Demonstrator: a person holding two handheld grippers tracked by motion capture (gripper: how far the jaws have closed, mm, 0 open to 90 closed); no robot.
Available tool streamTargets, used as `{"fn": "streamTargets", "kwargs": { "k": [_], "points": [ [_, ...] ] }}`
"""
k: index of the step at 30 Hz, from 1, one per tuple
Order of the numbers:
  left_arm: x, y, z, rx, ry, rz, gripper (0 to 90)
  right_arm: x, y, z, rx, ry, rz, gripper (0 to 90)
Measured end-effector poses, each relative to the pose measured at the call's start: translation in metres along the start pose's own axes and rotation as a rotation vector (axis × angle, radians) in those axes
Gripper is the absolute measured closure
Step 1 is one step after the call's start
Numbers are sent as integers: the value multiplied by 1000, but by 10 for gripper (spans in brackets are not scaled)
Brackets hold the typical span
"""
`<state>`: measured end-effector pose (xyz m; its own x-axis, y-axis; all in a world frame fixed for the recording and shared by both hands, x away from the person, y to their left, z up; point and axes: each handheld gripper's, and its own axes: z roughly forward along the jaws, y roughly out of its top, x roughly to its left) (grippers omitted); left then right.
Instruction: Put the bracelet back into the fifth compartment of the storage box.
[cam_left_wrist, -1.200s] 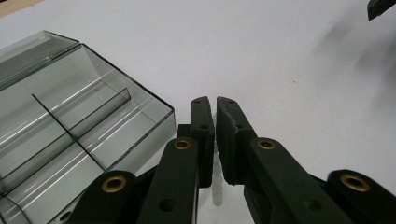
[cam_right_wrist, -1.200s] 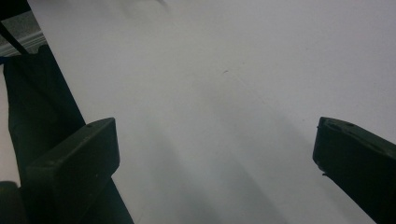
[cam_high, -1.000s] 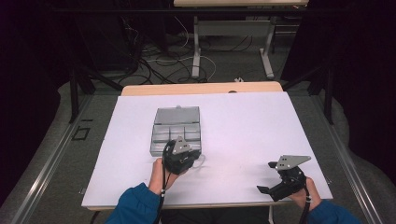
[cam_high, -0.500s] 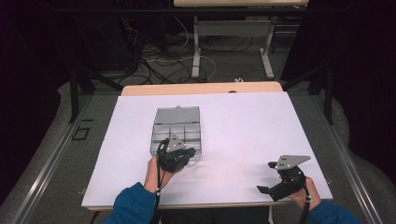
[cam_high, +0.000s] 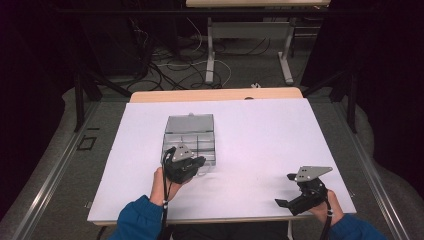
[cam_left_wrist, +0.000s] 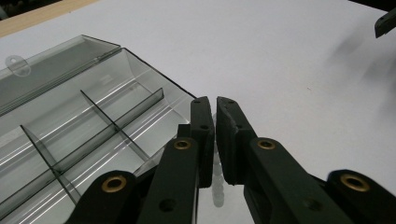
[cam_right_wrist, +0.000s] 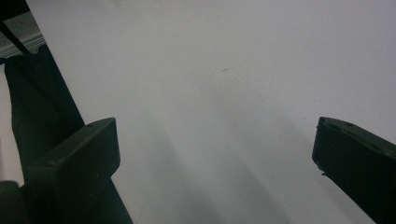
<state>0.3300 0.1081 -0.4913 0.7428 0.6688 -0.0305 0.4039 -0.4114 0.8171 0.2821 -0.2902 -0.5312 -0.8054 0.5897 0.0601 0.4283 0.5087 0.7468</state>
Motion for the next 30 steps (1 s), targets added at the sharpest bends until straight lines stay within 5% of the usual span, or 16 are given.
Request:
{"fn": "streamTargets", "kwargs": {
  "k": [30],
  "points": [
    [14, 7, -22, -66, 39, -17, 858, 0, 0, 0, 5, -4, -2, 7]
  ]
}}
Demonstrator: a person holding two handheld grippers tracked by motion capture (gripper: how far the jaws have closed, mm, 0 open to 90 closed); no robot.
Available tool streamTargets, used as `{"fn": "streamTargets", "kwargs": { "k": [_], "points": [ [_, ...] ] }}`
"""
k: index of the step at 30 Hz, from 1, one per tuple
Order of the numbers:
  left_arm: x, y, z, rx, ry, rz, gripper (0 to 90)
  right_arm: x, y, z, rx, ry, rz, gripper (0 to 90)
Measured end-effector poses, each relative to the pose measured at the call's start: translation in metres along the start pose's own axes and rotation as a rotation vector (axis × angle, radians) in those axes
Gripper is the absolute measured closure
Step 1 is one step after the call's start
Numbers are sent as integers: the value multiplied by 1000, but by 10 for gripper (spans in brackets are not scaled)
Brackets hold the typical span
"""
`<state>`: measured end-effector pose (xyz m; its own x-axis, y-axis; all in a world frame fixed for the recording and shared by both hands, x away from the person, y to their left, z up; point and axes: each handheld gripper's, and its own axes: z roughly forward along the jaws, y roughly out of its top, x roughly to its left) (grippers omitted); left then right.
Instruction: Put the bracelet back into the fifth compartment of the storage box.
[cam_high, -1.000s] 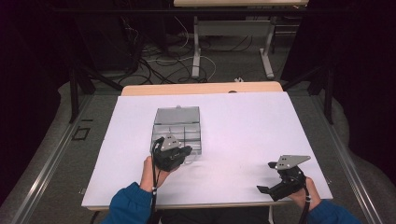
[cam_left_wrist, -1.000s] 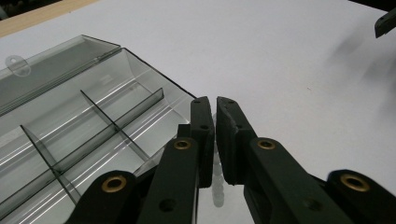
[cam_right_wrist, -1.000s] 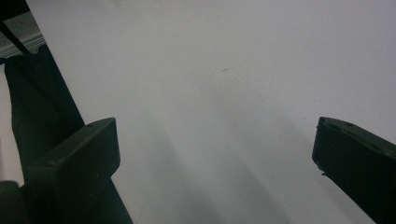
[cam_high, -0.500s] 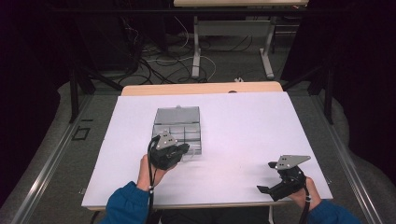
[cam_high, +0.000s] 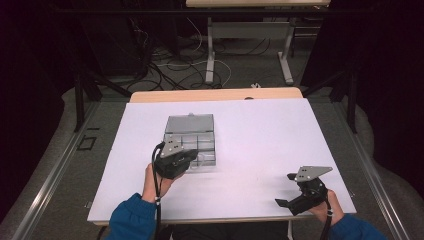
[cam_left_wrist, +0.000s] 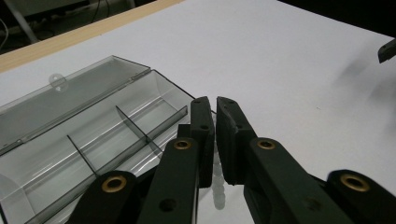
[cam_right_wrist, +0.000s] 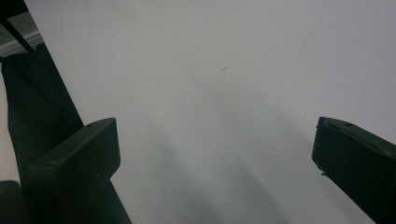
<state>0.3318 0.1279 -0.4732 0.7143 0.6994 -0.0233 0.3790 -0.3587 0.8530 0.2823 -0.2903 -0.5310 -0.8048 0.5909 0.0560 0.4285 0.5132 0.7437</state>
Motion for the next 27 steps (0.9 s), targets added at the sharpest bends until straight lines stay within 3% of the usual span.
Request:
{"fn": "streamTargets", "kwargs": {
  "k": [27],
  "points": [
    [11, 3, -13, -46, 61, -11, 858, 0, 1, 0, 4, -14, -13, 7]
  ]
}}
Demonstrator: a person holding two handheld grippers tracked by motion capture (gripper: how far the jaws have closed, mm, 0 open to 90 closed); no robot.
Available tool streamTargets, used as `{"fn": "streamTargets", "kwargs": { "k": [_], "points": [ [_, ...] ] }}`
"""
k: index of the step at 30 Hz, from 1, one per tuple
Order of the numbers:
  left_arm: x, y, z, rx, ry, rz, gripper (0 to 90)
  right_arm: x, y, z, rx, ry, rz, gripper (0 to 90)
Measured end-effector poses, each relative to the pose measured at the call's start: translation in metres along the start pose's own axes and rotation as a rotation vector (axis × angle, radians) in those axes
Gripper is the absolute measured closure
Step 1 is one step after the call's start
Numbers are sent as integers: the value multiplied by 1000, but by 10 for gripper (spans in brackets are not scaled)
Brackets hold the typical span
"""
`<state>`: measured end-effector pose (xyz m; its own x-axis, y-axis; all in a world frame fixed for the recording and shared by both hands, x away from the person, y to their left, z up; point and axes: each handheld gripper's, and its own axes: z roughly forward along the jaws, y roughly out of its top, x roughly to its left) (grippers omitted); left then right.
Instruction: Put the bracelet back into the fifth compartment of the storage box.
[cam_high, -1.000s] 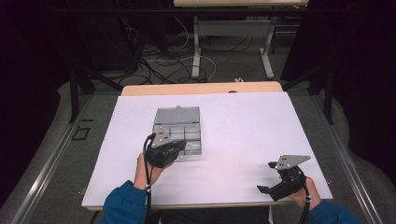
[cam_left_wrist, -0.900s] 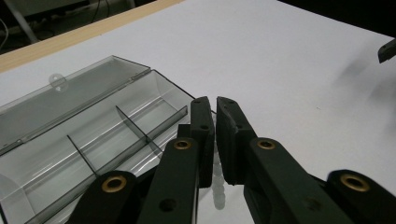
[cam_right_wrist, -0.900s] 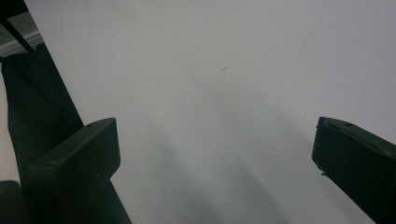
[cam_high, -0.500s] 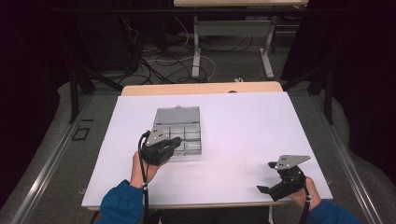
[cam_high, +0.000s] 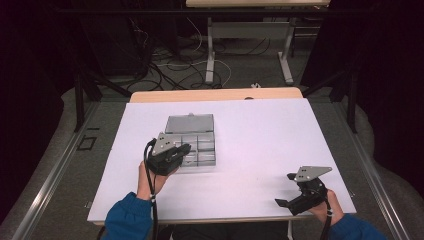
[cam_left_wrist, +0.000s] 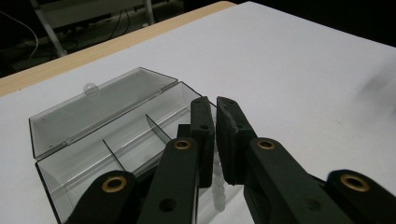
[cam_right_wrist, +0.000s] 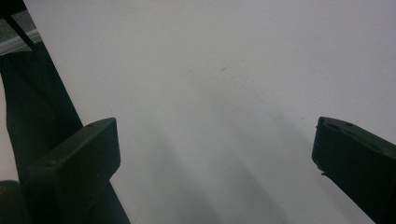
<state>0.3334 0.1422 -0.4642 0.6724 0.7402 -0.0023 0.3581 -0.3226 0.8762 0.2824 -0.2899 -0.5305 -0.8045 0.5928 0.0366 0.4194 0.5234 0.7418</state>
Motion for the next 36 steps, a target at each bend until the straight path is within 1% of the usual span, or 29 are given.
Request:
{"fn": "streamTargets", "kwargs": {
  "k": [5, 6, 8, 9, 11, 13, 14, 18, 21, 22, 23, 25, 29, 30, 31, 34, 36],
  "points": [
    [3, 1, -2, -12, 17, -2, 858, 0, 0, 1, -3, 10, 4, 7],
    [4, 2, -2, -15, 19, 0, 858, 0, 0, 0, 11, 10, 3, 7],
    [5, 2, -2, -19, 27, -2, 859, 0, 0, 0, 11, 13, 8, 7],
    [6, 3, -3, -21, 32, 0, 858, 0, 0, 0, -3, 5, 9, 8],
    [7, 3, -3, -26, 43, -3, 859, 0, 0, 0, -3, 5, 9, 8],
    [9, 3, -3, -27, 43, 0, 858, 0, 0, 0, -2, 5, 9, 8],
    [9, 4, -2, -29, 47, -1, 859, 0, 0, 0, 11, 13, 7, 8],
    [10, 5, 0, -35, 54, -1, 858, 0, 0, 0, 12, 10, 10, 8],
    [11, 5, 1, -42, 56, 7, 859, 0, 0, 1, 14, 12, 4, 8],
    [11, 5, 2, -37, 55, 8, 858, -1, 0, 1, 12, 13, -5, 8],
    [10, 5, 2, -39, 58, 10, 859, 0, 0, 0, 14, 11, 4, 8],
    [11, 5, 4, -40, 58, 9, 858, 0, 0, 0, 7, 4, 6, 8],
    [12, 4, 5, -40, 63, 9, 858, 0, 0, 0, 8, 8, 1, 8],
    [12, 4, 6, -41, 66, 9, 858, -1, 0, 1, 11, 12, -7, 8],
    [13, 4, 7, -42, 69, 7, 859, 0, 0, 0, 13, 10, 4, 8],
    [14, 3, 8, -44, 74, 7, 859, 0, 0, 1, 14, 9, 2, 8],
    [14, 2, 9, -45, 69, 7, 858, 0, 0, 1, 14, 10, 2, 8]
  ]
}}
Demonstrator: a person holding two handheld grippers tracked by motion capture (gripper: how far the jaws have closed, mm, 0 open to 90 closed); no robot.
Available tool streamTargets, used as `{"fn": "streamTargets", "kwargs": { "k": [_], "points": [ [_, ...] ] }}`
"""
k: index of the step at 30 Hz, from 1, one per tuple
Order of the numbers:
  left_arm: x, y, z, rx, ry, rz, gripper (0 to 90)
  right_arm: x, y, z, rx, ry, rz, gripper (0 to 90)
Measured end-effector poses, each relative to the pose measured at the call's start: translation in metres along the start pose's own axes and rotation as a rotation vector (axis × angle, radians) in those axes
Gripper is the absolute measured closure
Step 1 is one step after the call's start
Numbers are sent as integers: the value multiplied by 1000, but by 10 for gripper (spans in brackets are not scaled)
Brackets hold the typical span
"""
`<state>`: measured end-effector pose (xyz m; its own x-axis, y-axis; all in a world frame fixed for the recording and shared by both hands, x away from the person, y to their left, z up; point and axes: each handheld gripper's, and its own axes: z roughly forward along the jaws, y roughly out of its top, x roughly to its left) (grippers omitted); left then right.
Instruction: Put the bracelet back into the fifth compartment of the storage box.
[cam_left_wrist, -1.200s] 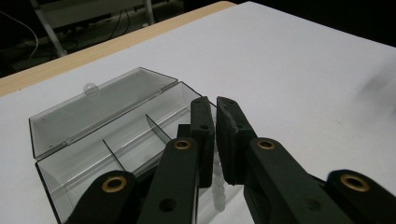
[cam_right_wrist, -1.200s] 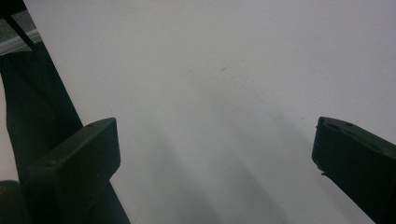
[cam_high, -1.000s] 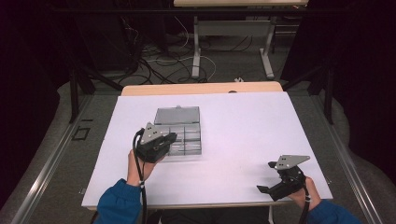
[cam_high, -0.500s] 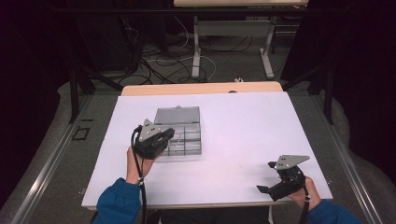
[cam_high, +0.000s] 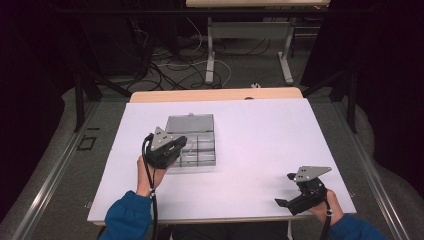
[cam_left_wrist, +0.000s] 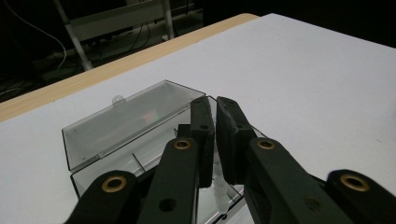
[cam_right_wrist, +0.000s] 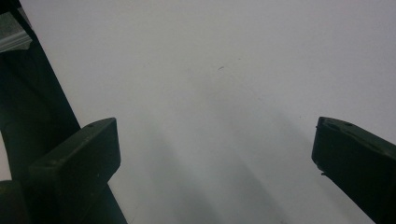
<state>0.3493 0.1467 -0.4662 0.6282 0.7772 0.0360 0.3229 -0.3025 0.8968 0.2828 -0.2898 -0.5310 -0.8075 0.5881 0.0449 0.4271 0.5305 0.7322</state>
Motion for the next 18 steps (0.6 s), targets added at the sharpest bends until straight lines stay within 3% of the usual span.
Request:
{"fn": "streamTargets", "kwargs": {
  "k": [18],
  "points": [
    [3, -7, 13, 17, 7, -3, 858, -1, 0, 0, 9, 2, -12, 8]
  ]
}}
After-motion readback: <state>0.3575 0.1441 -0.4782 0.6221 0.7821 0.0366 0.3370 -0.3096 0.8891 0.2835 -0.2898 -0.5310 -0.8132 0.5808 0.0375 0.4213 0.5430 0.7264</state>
